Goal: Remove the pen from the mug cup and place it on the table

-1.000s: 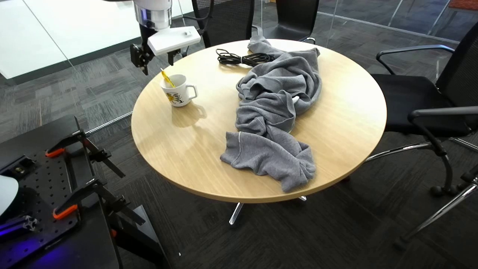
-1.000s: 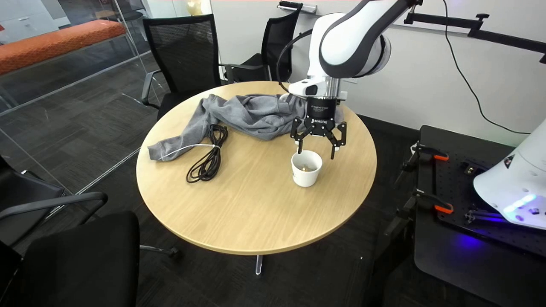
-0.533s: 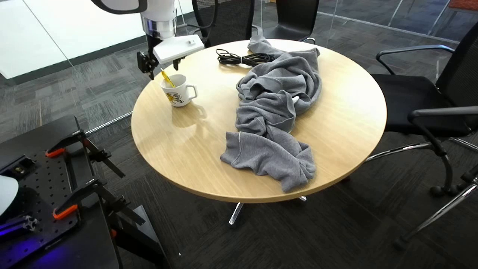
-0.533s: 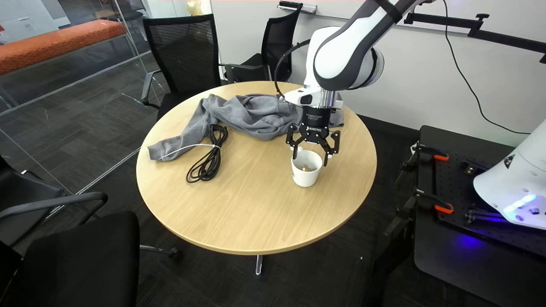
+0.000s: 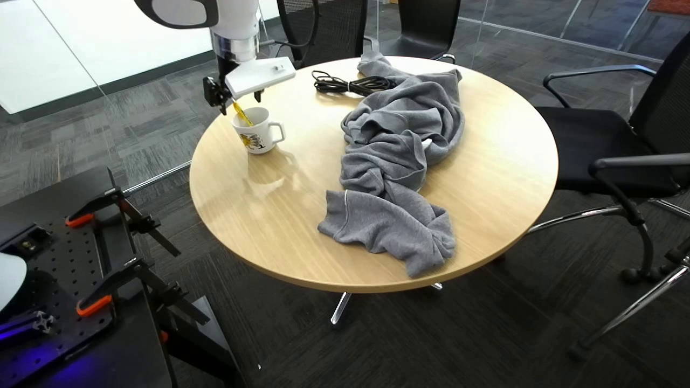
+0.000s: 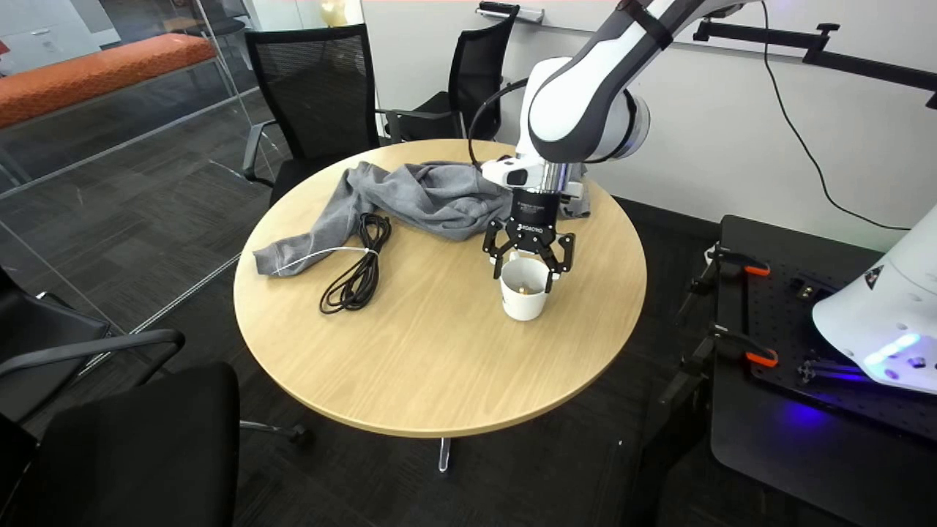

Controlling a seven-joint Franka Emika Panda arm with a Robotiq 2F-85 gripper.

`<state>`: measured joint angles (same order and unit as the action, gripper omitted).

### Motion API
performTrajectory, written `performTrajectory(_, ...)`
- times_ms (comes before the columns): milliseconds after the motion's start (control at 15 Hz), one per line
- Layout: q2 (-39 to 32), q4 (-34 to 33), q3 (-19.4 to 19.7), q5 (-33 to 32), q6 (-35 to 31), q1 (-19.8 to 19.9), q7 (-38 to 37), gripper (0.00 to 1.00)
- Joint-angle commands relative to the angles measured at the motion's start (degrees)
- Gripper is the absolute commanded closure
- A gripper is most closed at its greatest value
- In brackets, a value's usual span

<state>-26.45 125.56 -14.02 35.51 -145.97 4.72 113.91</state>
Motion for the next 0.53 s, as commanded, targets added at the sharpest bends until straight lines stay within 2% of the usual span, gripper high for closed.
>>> performTrajectory(0,-1.4,-1.4,-1.5,1.4,-0.9,1.3,1.0,0.15)
performTrajectory(200,-2.0,-1.9,-1.6,1.2,-0.7,1.4,0.7,0.36)
performTrajectory(267,-2.1,-2.1,-1.6,1.1,-0.6,1.3,0.6,0.51)
performTrajectory(400,-2.4,-2.5,-1.6,1.0,-0.7,1.3,0.5,0.6)
performTrajectory(467,-2.5,-2.6,-1.6,1.0,-0.7,1.3,0.5,0.69)
